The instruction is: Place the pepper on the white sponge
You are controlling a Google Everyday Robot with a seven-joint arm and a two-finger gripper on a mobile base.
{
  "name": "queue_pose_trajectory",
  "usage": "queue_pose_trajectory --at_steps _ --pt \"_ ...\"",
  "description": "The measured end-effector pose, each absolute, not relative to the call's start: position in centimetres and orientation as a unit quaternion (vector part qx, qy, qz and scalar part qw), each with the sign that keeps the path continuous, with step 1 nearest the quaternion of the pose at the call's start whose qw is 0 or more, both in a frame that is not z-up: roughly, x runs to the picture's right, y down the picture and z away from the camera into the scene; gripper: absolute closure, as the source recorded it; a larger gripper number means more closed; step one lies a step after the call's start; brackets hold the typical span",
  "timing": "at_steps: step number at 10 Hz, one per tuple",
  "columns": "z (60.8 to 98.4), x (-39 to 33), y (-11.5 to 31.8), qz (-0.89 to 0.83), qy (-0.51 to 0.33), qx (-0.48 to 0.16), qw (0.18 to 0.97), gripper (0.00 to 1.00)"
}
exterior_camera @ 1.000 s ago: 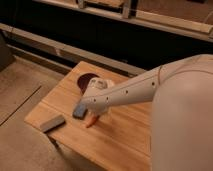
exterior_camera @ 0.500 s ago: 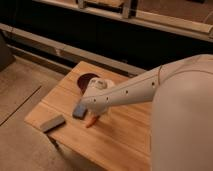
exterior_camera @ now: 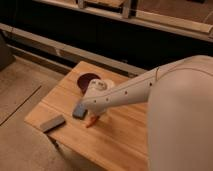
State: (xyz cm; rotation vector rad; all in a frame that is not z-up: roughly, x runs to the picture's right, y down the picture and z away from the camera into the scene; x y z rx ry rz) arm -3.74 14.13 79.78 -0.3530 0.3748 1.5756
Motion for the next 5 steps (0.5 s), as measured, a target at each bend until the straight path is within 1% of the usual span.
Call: queue_pose_trajectory --at_steps 5 --pt "80.01 -3.84 14.13 0.7 0.162 -0.16 0.677 0.35"
